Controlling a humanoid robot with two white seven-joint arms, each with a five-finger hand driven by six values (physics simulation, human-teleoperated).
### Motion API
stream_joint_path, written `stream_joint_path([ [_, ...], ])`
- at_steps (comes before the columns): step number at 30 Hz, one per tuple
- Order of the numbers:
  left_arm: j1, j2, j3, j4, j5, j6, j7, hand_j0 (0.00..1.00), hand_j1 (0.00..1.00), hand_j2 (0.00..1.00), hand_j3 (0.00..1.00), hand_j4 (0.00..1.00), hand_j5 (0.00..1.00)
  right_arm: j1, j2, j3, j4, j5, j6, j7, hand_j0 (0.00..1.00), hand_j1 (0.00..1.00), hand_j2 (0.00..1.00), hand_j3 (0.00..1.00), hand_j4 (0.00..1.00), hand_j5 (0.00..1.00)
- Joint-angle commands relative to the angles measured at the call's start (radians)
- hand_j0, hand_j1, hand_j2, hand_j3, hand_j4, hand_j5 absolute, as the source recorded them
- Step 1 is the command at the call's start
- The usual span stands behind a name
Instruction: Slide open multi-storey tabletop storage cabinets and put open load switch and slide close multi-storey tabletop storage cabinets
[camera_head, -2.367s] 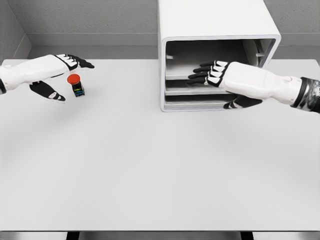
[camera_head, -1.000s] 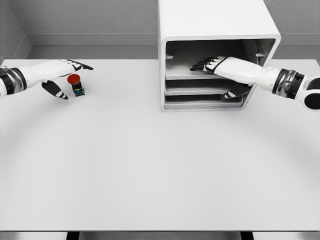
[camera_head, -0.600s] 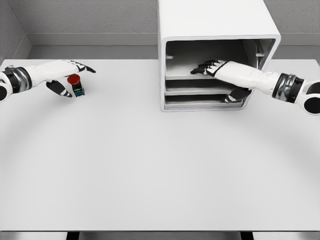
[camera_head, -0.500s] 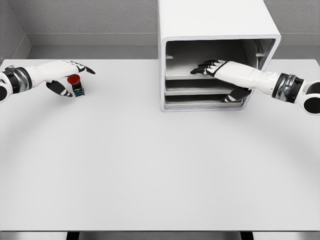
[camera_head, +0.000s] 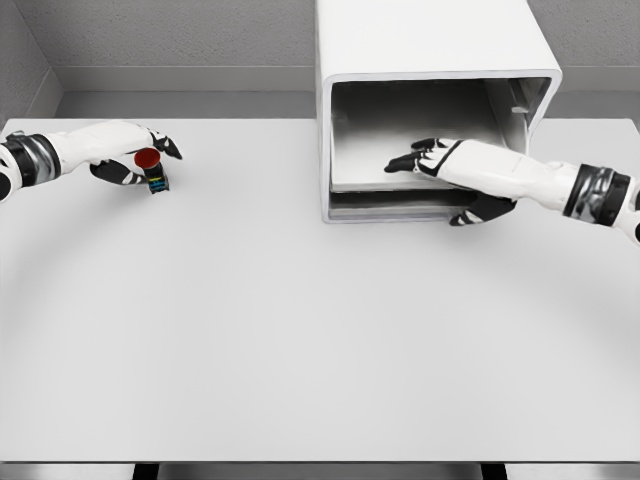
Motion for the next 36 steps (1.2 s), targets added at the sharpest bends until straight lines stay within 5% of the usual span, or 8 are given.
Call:
stream_joint_path([
  [1,0.0,0.001,0.002,0.0,0.002,0.001,0.001,0.66,0.66,0.66,0.66,0.66,0.66,0.003,-0.05,0.003,-0.074,0.002,-0.001,-0.002,1.0,1.0,1.0,1.0,1.0,1.0],
  [8,0.0,-0.001,-0.016,0.0,0.002,0.001,-0.001,0.57,0.57,0.57,0.57,0.57,0.57,0.021,-0.163,0.005,-0.221,0.0,-0.001,-0.006,1.0,1.0,1.0,1.0,1.0,1.0],
  [23,-0.021,-0.001,-0.018,-0.016,-0.005,0.001,-0.001,0.46,0.46,0.46,0.46,0.46,0.46,0.017,-0.269,0.003,-0.273,-0.083,-0.001,-0.006,1.0,1.0,1.0,1.0,1.0,1.0],
  [36,-0.025,0.067,-0.018,-0.219,-0.005,0.001,0.001,0.44,0.44,0.44,0.44,0.44,0.44,0.011,-0.398,0.0,-0.278,-0.142,-0.001,-0.008,1.0,1.0,1.0,1.0,1.0,1.0],
])
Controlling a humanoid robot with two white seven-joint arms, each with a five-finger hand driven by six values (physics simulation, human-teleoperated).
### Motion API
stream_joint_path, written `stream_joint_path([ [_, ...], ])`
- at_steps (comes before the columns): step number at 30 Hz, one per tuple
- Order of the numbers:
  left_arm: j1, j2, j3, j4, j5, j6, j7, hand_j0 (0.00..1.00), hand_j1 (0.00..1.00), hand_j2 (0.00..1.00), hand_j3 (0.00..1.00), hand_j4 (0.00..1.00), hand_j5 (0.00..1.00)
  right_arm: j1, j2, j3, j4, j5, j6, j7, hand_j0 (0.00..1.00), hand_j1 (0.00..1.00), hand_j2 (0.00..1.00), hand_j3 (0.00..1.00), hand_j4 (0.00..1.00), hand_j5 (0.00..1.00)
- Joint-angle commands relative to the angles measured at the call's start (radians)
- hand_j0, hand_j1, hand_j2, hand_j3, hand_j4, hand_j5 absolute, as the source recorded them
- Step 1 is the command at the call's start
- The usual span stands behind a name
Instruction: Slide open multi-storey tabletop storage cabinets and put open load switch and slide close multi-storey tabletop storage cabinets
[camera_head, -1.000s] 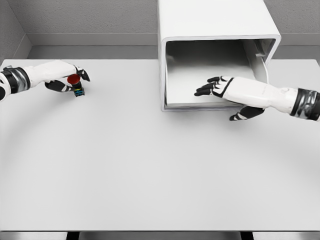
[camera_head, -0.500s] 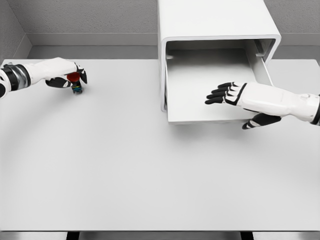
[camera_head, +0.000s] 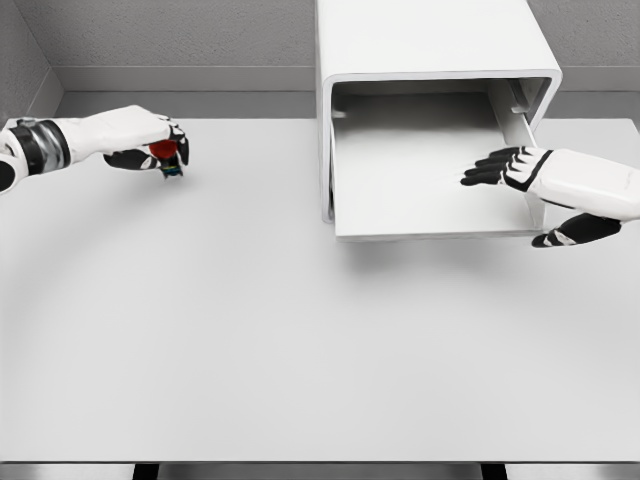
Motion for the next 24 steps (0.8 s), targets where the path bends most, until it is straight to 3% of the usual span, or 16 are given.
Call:
stream_joint_path([
  [1,0.0,0.02,0.003,-0.052,0.006,0.001,0.002,0.44,0.44,0.44,0.44,0.44,0.44,0.0,-0.033,-0.002,-0.001,-0.023,0.001,-0.001,1.0,1.0,1.0,1.0,1.0,1.0],
  [24,0.012,0.172,0.003,-0.49,0.042,0.001,0.011,0.42,0.42,0.42,0.42,0.42,0.42,0.008,-0.047,-0.02,-0.006,-0.063,0.001,-0.027,1.0,1.0,1.0,1.0,1.0,1.0],
])
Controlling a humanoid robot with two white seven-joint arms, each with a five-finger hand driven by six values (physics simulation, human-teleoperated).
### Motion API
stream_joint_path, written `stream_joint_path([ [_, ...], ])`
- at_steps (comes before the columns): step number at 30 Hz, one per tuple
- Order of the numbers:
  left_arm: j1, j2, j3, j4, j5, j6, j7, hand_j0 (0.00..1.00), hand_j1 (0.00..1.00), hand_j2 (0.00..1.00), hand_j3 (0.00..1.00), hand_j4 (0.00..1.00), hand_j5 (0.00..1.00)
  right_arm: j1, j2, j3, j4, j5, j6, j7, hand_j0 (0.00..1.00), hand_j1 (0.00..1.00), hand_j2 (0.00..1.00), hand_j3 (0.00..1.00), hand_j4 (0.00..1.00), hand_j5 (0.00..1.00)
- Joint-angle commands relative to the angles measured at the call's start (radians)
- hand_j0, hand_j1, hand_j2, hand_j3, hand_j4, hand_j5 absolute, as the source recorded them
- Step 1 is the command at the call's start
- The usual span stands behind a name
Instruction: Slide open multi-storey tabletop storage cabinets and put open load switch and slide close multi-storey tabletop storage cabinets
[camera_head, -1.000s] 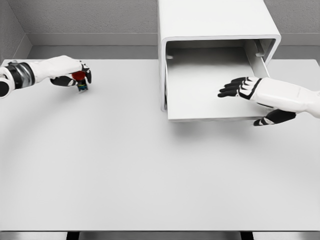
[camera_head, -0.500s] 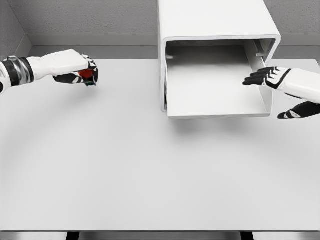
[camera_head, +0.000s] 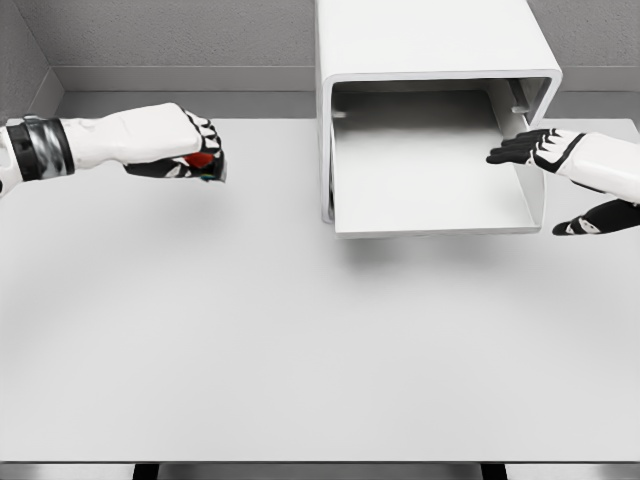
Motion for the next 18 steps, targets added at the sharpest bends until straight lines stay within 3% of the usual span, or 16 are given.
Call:
stream_joint_path([
  [1,0.0,0.013,0.002,-0.044,0.019,0.002,0.002,0.42,0.42,0.42,0.42,0.42,0.42,-0.001,-0.001,0.0,-0.002,-0.007,0.001,-0.001,1.0,1.0,1.0,1.0,1.0,1.0],
  [18,-0.002,0.031,-0.023,-0.146,0.094,0.002,0.003,0.42,0.42,0.42,0.42,0.42,0.42,0.017,0.008,0.0,-0.002,-0.007,0.001,-0.002,1.0,1.0,1.0,1.0,1.0,1.0],
])
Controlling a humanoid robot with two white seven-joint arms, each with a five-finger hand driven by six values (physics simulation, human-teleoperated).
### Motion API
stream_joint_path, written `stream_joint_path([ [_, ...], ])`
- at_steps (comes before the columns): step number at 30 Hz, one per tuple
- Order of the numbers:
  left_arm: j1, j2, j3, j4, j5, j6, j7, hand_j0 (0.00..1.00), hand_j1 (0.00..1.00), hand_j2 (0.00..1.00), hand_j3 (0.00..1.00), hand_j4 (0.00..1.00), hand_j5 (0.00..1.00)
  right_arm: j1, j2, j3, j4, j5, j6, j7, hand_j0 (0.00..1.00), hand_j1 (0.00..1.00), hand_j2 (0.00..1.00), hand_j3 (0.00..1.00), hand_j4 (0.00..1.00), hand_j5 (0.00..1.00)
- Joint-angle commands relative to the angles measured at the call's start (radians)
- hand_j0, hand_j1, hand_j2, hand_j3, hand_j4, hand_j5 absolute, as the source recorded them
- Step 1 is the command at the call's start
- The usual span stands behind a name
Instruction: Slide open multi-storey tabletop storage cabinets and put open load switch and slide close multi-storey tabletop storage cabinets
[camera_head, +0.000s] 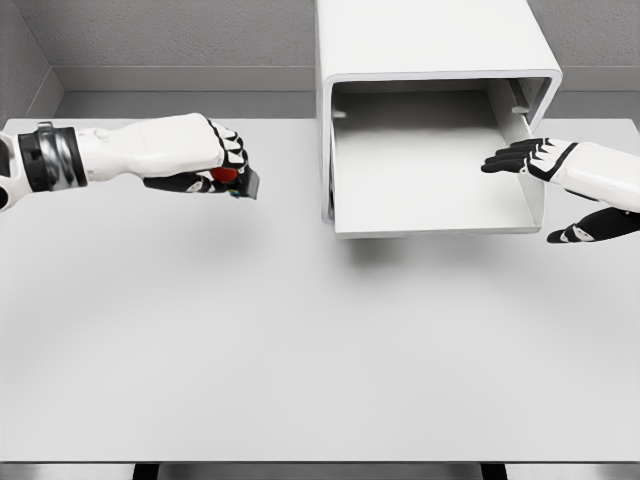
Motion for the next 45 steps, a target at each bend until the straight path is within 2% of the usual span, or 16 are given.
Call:
stream_joint_path([
  [1,0.0,0.005,0.001,-0.016,0.015,0.001,0.001,0.42,0.42,0.42,0.42,0.42,0.42,0.0,0.0,-0.002,0.0,-0.007,0.001,-0.001,1.0,1.0,1.0,1.0,1.0,1.0],
  [6,-0.003,0.008,0.004,-0.066,0.044,0.001,0.001,0.41,0.41,0.41,0.41,0.41,0.41,-0.002,-0.002,-0.002,0.0,-0.007,0.001,-0.001,1.0,1.0,1.0,1.0,1.0,1.0],
  [12,-0.011,0.057,0.01,-0.114,0.089,0.001,0.001,0.41,0.41,0.41,0.41,0.41,0.41,-0.002,0.0,-0.002,0.0,-0.007,0.001,-0.001,1.0,1.0,1.0,1.0,1.0,1.0],
  [26,-0.094,0.033,0.013,-0.129,0.147,0.001,0.004,0.41,0.41,0.41,0.41,0.41,0.41,-0.002,0.005,-0.002,0.0,-0.007,0.001,-0.001,1.0,1.0,1.0,1.0,1.0,1.0],
  [45,-0.166,-0.024,0.009,-0.134,0.196,0.001,0.004,0.41,0.41,0.41,0.41,0.41,0.41,0.0,0.018,-0.001,0.0,-0.007,0.001,-0.001,1.0,1.0,1.0,1.0,1.0,1.0],
])
